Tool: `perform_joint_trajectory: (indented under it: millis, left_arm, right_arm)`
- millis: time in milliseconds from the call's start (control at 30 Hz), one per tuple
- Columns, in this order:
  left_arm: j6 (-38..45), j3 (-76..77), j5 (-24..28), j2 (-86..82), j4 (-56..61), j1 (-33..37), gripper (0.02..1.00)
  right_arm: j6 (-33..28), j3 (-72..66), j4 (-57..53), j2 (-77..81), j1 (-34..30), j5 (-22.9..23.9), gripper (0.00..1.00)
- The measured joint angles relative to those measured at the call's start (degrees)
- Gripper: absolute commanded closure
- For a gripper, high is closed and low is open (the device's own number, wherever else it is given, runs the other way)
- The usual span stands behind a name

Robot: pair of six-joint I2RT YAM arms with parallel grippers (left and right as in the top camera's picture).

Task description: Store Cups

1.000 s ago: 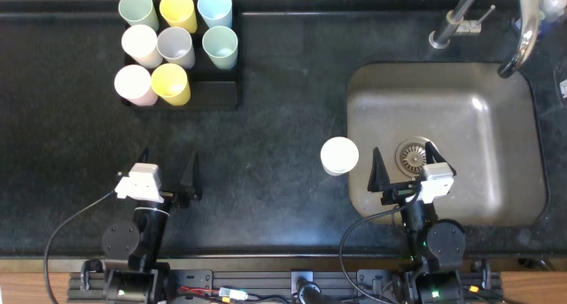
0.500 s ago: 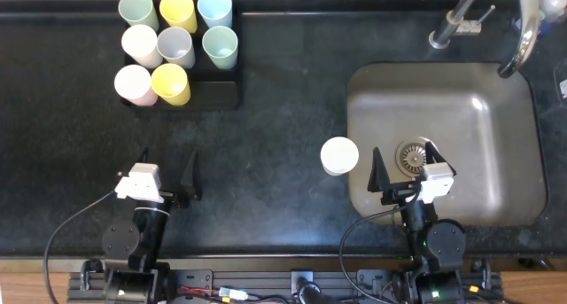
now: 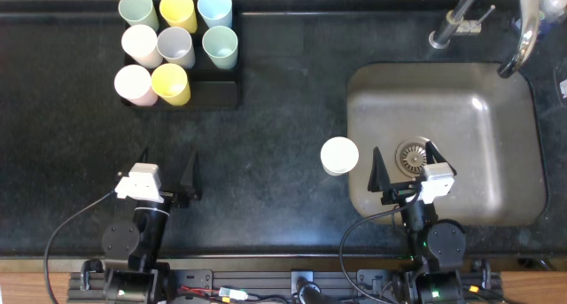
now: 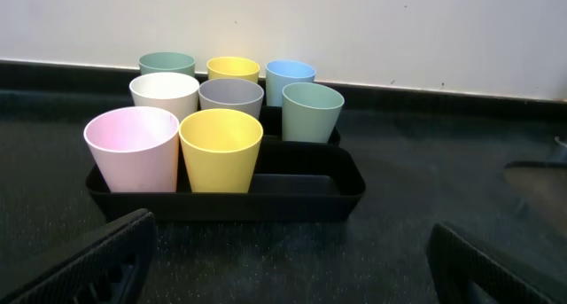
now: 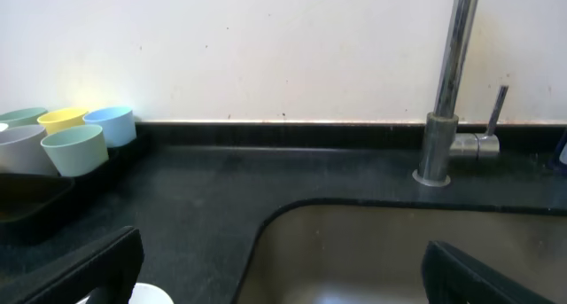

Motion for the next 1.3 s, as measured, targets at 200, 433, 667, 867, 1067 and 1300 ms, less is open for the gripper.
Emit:
perform_joint_trajectory:
  millis: [200, 433, 667, 867, 1067, 1300]
  left_arm:
    - [0.0, 0.0, 0.0, 0.0, 0.0, 0.0, 0.018]
    - [0.0, 0.0, 0.0, 0.0, 0.0, 0.0, 0.018]
    - [0.0, 0.0, 0.1, 0.0, 0.0, 0.0, 0.02]
    - [0.0, 0.0, 0.1, 0.0, 0.0, 0.0, 0.018]
    - [0.0, 0.0, 0.1, 0.0, 0.0, 0.0, 0.018]
    - [0.0, 0.0, 0.1, 0.0, 0.0, 0.0, 0.018]
  right_arm:
    - [0.0, 11.5, -10.3, 10.4, 0.0, -0.1, 0.001]
    - [0.0, 46.3, -35.5, 33.5, 0.0, -0.4, 0.003]
    - [0.1, 69.9, -63.6, 55.8, 0.0, -6.6, 0.003]
    - [0.1, 77.9, -76.7, 71.3, 0.0, -14.5, 0.005]
    - [0.0, 78.4, -82.1, 82.6, 0.9, -15.4, 0.005]
    - [0.0, 78.4, -83.7, 91.5, 2.8, -12.1, 0.003]
